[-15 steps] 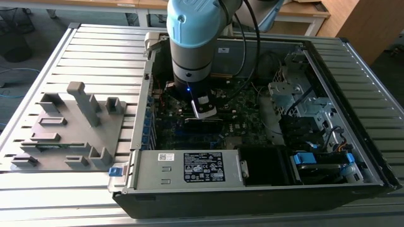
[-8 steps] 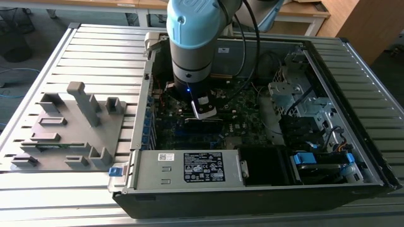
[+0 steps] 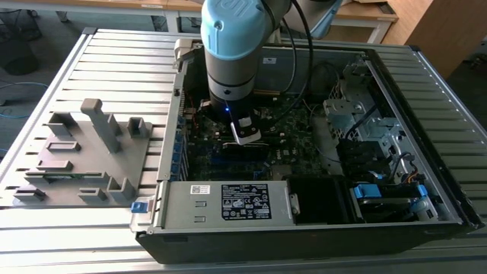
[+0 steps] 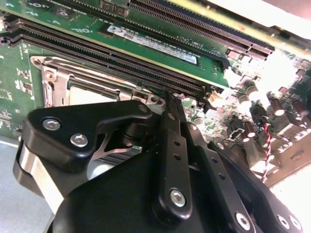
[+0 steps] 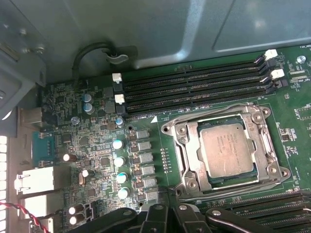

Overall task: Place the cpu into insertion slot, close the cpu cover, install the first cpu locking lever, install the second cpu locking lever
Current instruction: 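Install the second cpu locking lever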

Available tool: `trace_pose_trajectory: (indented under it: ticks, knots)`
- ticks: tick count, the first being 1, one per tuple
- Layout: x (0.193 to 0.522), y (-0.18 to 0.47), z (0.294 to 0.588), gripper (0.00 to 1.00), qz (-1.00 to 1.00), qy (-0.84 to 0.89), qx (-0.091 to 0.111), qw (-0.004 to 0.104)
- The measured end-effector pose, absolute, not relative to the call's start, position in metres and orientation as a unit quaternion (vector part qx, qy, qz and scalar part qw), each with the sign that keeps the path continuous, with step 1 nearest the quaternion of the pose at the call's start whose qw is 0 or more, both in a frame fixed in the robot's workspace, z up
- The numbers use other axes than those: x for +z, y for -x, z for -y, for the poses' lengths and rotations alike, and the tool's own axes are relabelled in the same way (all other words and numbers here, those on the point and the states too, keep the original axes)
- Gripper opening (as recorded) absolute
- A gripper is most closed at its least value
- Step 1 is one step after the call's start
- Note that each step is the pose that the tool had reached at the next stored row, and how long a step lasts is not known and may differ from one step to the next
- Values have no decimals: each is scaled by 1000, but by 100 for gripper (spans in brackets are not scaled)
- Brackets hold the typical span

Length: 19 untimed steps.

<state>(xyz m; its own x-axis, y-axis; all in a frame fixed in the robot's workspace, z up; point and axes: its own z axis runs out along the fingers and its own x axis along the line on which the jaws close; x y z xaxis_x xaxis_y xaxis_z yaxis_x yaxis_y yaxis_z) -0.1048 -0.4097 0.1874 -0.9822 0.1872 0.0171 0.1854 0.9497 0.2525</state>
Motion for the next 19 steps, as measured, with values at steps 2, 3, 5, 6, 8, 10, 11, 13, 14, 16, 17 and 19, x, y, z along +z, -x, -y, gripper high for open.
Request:
trace_pose_trajectory:
  ticks: [2,3,5,6,8,10,11,13,14,16,17,19]
  knots:
    - [187,105,410,10,-987,-94,128,4]
    - [187,105,410,10,-987,-94,128,4]
    - [187,105,410,10,-987,-94,128,3]
    - [187,105,410,10,-987,-94,128,4]
    - [187,105,410,10,-987,-94,128,3]
    - [187,105,410,10,-987,-94,128,4]
    - [187,105,410,10,-987,-94,128,3]
    - [187,105,410,10,-987,-94,128,3]
    - [187,105,410,10,-987,-94,128,3]
    - [187,105,410,10,-987,-94,128,3]
    - [187,105,410,10,-987,-94,128,3]
    - [187,105,410,10,-987,-94,127,4]
